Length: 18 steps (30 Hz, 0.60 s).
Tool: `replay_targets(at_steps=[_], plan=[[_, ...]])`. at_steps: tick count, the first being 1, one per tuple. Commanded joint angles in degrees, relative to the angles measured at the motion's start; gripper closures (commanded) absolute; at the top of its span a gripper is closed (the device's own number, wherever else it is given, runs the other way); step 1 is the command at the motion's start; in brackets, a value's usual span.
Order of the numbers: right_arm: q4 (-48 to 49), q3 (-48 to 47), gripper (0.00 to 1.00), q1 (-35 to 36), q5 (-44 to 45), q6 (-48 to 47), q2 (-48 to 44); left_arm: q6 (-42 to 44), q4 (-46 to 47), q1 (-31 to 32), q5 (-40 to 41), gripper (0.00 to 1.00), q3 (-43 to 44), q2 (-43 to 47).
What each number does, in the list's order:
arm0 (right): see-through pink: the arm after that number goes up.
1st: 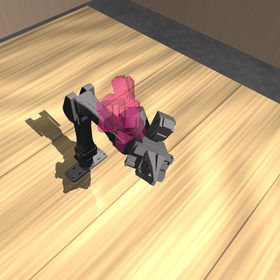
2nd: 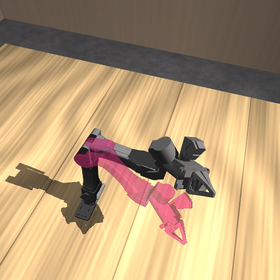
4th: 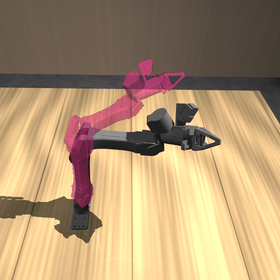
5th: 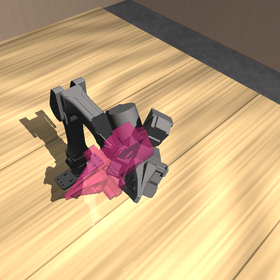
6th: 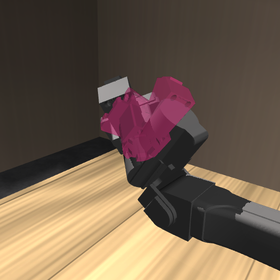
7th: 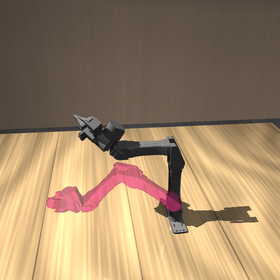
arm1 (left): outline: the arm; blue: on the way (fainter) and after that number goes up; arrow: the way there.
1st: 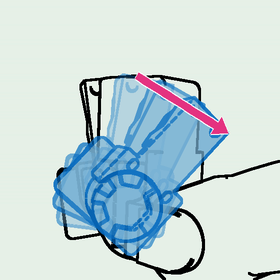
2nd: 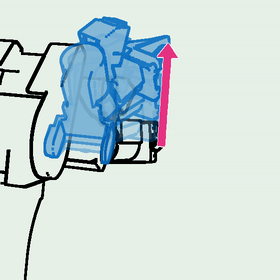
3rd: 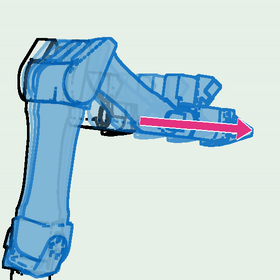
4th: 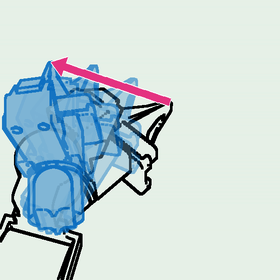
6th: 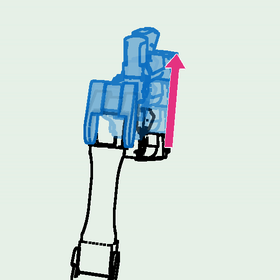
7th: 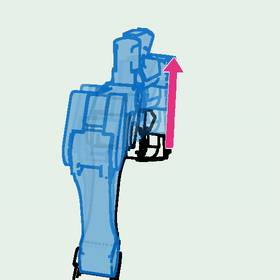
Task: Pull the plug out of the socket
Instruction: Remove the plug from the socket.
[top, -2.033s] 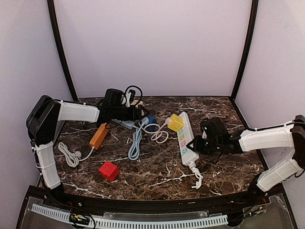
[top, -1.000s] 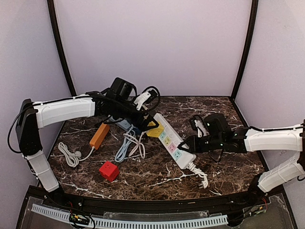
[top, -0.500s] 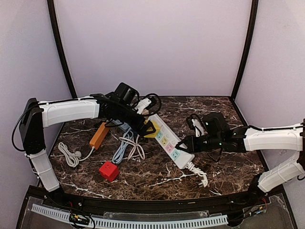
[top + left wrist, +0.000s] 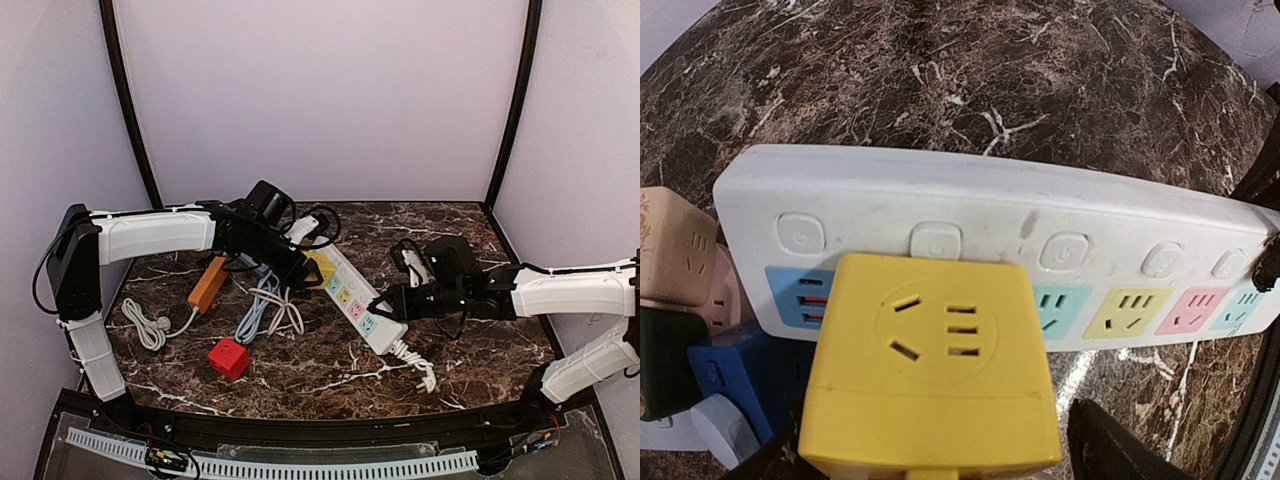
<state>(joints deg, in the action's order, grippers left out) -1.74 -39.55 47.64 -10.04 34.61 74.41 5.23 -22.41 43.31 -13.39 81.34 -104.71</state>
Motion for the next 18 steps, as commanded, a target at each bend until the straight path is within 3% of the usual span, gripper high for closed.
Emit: replay_targets(at_steps=[1, 6, 12, 17, 18], plan=[[8.59, -3.34, 1.0, 1.58, -6.03, -1.84, -1.11, -0.17, -0.66, 0.11, -0.86, 0.22, 0.31, 0.13], [8.26, -3.85, 1.0, 1.6, -7.23, -1.85, -0.31, -0.79, 0.55, 0.09, -1.07, 0.31, 0.15, -0.07], [8.16, -3.57, 1.0, 1.98, -7.89, -1.29, -0.38, -1.4, 1.6, 0.09, -1.61, 0.48, -0.4, -0.15], [6.8, -3.24, 1.0, 2.02, -6.47, -0.79, -0.52, -1.15, 2.95, 0.04, -3.58, 0.83, -1.5, 0.71], [6.16, -3.44, 1.0, 1.95, -6.0, -0.58, -0.54, -0.99, 3.28, 0.08, -3.84, 0.87, -1.96, 1.03]])
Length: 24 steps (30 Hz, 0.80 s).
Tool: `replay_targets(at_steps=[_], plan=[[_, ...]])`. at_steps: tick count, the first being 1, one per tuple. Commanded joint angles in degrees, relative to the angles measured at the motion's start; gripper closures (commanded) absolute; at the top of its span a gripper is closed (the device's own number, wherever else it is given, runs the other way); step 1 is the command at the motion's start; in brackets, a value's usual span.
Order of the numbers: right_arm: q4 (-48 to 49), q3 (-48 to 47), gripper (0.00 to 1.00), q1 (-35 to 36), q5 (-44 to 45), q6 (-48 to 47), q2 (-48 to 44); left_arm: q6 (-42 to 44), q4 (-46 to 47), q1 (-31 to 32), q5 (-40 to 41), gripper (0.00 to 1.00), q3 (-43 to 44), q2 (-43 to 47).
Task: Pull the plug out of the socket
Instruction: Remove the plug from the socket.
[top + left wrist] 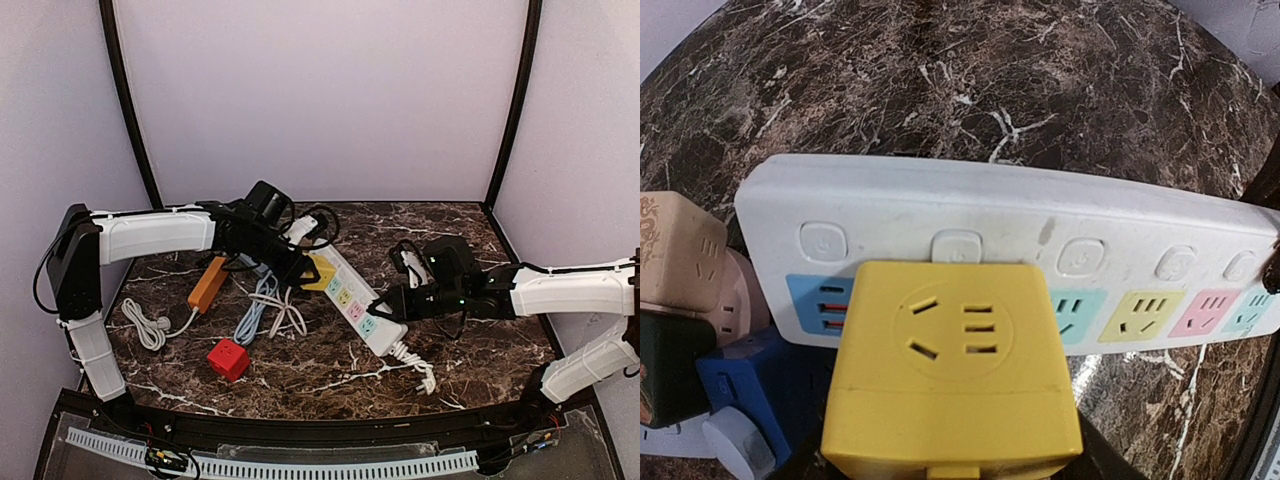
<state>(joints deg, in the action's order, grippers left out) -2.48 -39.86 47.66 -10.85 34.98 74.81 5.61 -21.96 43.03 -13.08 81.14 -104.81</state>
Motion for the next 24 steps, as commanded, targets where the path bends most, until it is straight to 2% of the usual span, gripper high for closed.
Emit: replay_targets(at_steps=[1, 2, 5, 6, 9, 16, 20, 24], plan=[[5.99, -3.51, 0.93, 1.9, -4.57, -0.63, -0.77, -1.12, 3.7, 0.38, -4.17, 0.94, -2.85, 2.06], [4.9, -4.21, 0.83, 1.84, -3.89, -0.39, -0.67, -0.97, 5.02, 0.32, -4.16, 0.98, -3.5, 2.68], [2.84, -6.39, 0.45, 1.74, -3.91, -0.84, -0.3, -0.45, 8.22, 0.45, -4.9, 0.99, -7.81, 6.63], [2.68, -7.28, 0.36, 1.71, -3.96, -1.18, -0.02, -0.43, 9.95, 0.41, -5.36, 0.99, -8.75, 7.52], [-1.19, -9.71, 0.2, 1.75, -3.67, -3.02, 1.65, -0.48, 13.7, 0.54, -8.26, 0.99, -13.51, 12.07], [-7.27, -15.46, 0.16, 2.36, -1.24, -5.48, 8.02, -0.63, 19.16, 1.02, -11.43, 0.99, -19.94, 18.22], [-8.87, -18.74, 0.32, 3.06, -1.96, -6.56, 11.53, -0.11, 21.01, 1.53, -10.85, 0.99, -21.9, 20.03], [-9.55, -21.03, 0.38, 3.87, -3.39, -6.39, 14.61, -0.78, 21.74, 1.72, -10.16, 0.99, -22.62, 20.34]])
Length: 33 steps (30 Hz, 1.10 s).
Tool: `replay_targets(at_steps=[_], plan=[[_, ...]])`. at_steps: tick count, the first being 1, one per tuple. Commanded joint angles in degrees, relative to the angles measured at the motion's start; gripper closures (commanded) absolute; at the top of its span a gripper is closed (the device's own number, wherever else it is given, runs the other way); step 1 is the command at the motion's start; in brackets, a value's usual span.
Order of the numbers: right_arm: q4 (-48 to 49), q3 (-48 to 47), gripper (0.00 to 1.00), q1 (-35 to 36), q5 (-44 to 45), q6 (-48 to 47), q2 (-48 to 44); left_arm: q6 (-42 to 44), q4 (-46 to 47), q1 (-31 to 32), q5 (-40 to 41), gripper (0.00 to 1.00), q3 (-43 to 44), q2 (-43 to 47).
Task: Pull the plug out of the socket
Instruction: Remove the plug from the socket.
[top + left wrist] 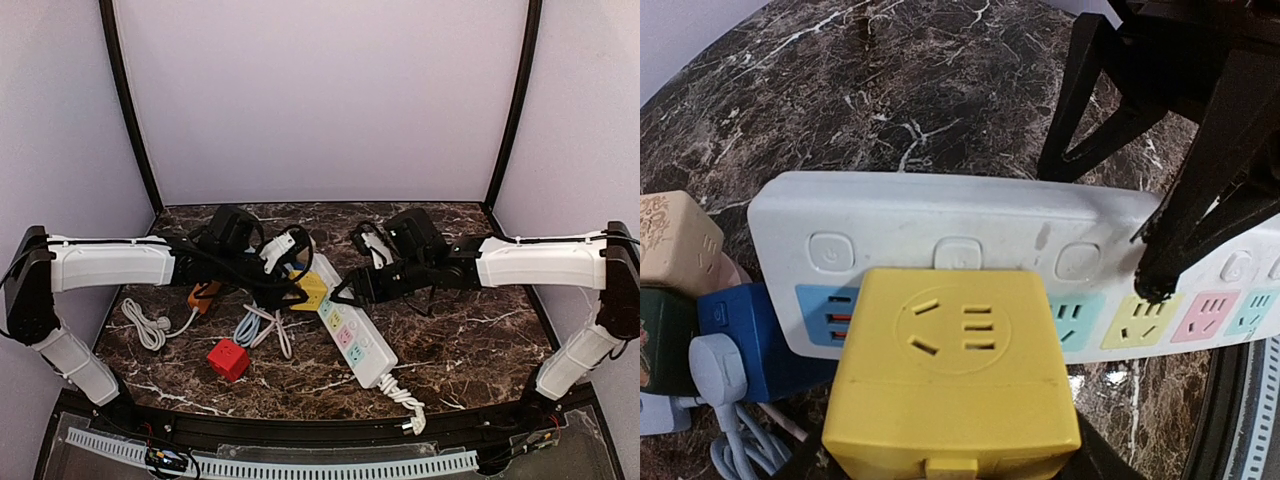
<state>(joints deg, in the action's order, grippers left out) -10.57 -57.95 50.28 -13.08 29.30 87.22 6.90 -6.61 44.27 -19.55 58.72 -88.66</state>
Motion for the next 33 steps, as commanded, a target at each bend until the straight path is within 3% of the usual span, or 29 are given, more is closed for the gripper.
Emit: replay_targets(at_steps=[1, 11, 20, 25, 33], plan=[[-1.47, -3.2, 0.38, 1.49, -1.41, -0.56, 2.67, -2.13, 6.41, 0.53, -3.45, 0.99, -0.14, 4.2], [-1.37, -4.47, 0.51, 1.93, -1.89, 1.97, 5.64, -1.97, 6.42, 1.27, -2.1, 0.99, -0.41, 4.76], [-0.38, -4.22, 0.76, 1.92, -1.55, 2.61, 6.24, -1.53, 6.39, 2.17, -2.03, 0.99, -0.32, 4.31], [-0.11, -3.38, 0.99, 1.96, -0.86, 2.36, 5.49, -1.61, 5.07, 2.14, -2.33, 0.99, 0.84, 2.91], [2.63, -0.55, 1.0, 1.97, -1.76, 0.53, 2.98, -1.97, 2.99, 1.69, -2.5, 0.99, 2.52, 1.04]])
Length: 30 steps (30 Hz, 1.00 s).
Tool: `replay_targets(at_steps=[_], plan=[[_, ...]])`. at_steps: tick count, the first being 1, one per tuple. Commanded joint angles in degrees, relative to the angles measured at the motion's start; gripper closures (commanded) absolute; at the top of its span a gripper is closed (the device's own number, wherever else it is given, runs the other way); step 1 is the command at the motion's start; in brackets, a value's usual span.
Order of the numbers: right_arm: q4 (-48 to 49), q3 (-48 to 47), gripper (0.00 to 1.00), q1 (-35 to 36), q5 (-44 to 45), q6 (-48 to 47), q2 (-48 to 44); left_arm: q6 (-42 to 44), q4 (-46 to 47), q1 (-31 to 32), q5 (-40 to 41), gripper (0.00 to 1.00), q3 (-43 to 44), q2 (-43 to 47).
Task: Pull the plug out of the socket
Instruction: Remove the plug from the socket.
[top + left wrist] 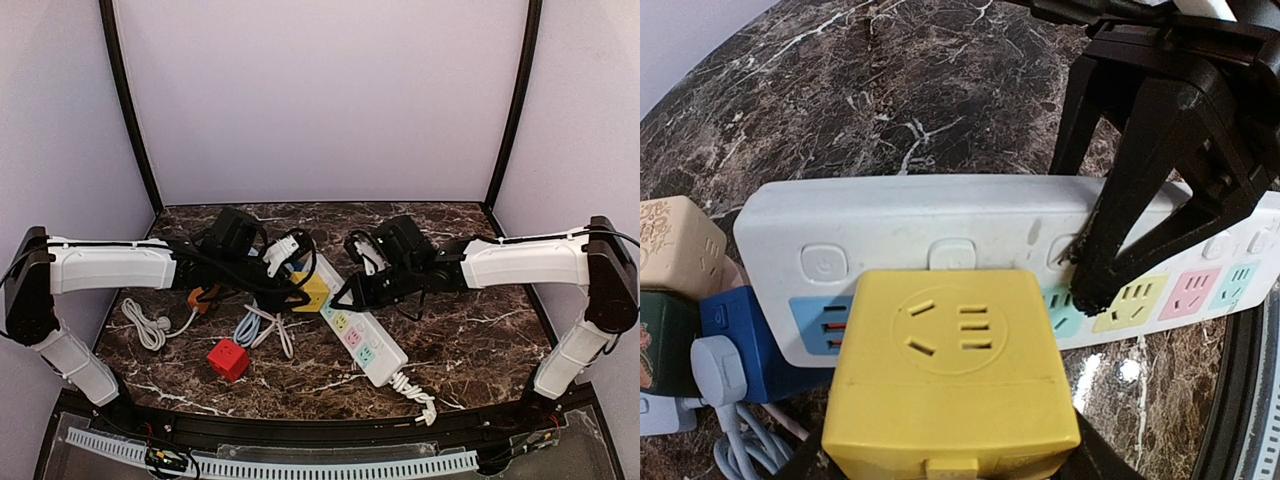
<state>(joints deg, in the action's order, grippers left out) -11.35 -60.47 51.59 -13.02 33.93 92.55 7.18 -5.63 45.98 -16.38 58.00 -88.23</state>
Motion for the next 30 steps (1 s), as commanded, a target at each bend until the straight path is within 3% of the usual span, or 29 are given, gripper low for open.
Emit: replay_targets(at_steps=[1, 15, 23, 30], plan=[[3.76, 2.35, 1.0, 0.7, -1.98, -4.53, -2.63, -2.45, 1.52, -0.23, -5.81, 0.99, 3.63, 0.09], [3.62, 4.33, 1.0, 3.96, 0.43, -11.48, -4.78, -10.21, 4.19, -6.7, -16.86, 0.99, 5.02, -2.24], [0.08, 2.03, 1.0, 4.04, 6.99, -8.58, -3.73, -8.5, 3.32, -6.88, -15.5, 0.99, 4.82, -2.31], [-4.45, -0.55, 1.0, 1.84, 10.33, -0.82, -2.53, -2.61, 1.85, -4.6, -8.52, 0.99, 3.45, -1.2]])
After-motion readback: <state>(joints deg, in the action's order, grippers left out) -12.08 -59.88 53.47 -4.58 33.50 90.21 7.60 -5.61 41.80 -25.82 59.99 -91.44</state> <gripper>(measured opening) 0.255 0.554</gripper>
